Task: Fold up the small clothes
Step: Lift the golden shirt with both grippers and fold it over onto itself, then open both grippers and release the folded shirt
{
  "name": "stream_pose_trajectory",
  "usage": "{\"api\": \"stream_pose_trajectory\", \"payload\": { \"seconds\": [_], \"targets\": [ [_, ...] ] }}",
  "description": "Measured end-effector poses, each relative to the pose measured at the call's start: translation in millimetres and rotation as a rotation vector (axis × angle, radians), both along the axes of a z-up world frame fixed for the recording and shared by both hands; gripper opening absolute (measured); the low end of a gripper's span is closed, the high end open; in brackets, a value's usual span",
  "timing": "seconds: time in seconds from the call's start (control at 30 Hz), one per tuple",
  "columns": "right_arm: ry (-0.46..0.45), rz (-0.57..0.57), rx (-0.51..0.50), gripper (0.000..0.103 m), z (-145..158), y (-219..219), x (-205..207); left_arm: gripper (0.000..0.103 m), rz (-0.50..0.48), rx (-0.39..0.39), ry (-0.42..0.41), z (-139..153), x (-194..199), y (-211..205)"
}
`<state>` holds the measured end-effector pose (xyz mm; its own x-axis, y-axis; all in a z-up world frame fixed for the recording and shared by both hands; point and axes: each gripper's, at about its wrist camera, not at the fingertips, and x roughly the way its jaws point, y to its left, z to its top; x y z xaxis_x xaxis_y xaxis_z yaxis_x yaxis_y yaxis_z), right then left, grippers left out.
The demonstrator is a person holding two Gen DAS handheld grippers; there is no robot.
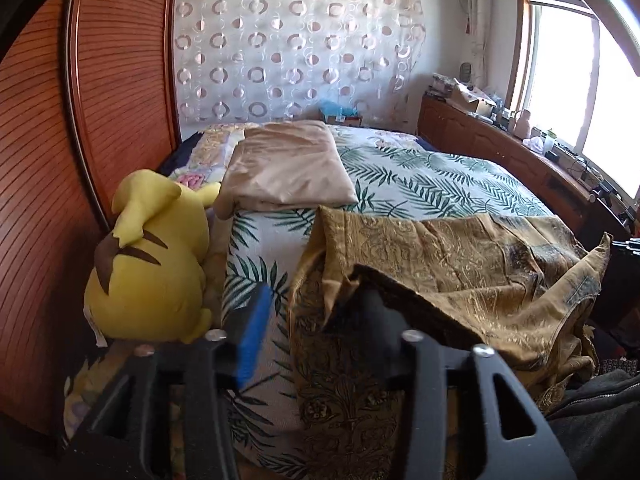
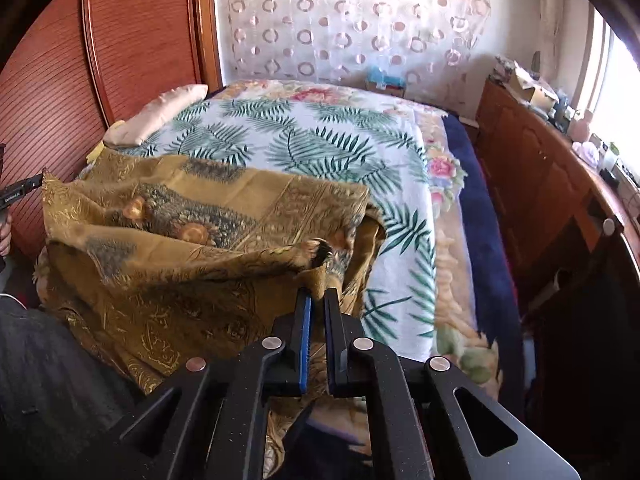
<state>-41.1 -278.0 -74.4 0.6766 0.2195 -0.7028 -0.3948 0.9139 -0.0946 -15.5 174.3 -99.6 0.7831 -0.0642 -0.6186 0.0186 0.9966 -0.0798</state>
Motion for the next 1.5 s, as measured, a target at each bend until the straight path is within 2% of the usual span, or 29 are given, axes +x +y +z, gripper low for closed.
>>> {"api": "stream_pose_trajectory", "payload": {
  "seconds": [0.03,0.07,0.1,0.13,0.2,0.3,0.37,0.43,0.7,0.77,0.83,1.03,1.27,1.5],
  "targets": [
    [-0.013,-0.008,-0.01,0.009,4,2,1,0.066,-0.007,0.007,0.004,1,2,-1],
    [-0.028,-0.018,-0.02,0.011,8,2,3,0.072,-0.012,0.016,0.007,0,6,0],
    [-0.037,-0.033,-0.028,0.015,11,0,4,0.074,-0.008,0.02,0.01,0,10,2],
    [-0.041,-0.048,-0.036,0.024,14,-2,4,0.076,-0.007,0.018,0.014,0,13,4],
    [-0.057,-0.086,-0.064,0.031,17,-5,3,0.076,-0.003,0.011,0.012,2,20,8],
    [-0.064,-0.093,-0.055,0.039,21,-5,7,0.076,0.002,0.019,0.005,8,30,11],
    [-0.074,-0.094,-0.041,0.055,21,-4,9,0.078,0.005,0.01,-0.013,15,35,14],
    [-0.07,-0.085,-0.014,0.062,20,-2,19,0.079,0.008,0.002,-0.026,23,40,15],
    [-0.037,-0.074,0.051,0.064,-6,5,62,0.079,0.018,0.005,-0.052,37,64,15],
    [-0.002,-0.063,0.075,0.064,-17,2,76,0.079,0.018,0.009,-0.033,31,76,12],
    [0.046,-0.083,0.056,0.064,-29,2,90,0.079,0.006,0.015,-0.007,23,91,8],
    [0.089,-0.108,0.059,0.064,-45,-5,114,0.079,-0.033,0.053,0.099,-5,132,-3],
    [0.095,-0.115,0.057,0.064,-53,2,126,0.079,-0.02,0.019,0.212,-33,159,-3],
    [0.07,-0.104,0.049,0.064,-58,4,126,0.079,-0.037,0.012,0.24,-42,161,-10]
  ]
}}
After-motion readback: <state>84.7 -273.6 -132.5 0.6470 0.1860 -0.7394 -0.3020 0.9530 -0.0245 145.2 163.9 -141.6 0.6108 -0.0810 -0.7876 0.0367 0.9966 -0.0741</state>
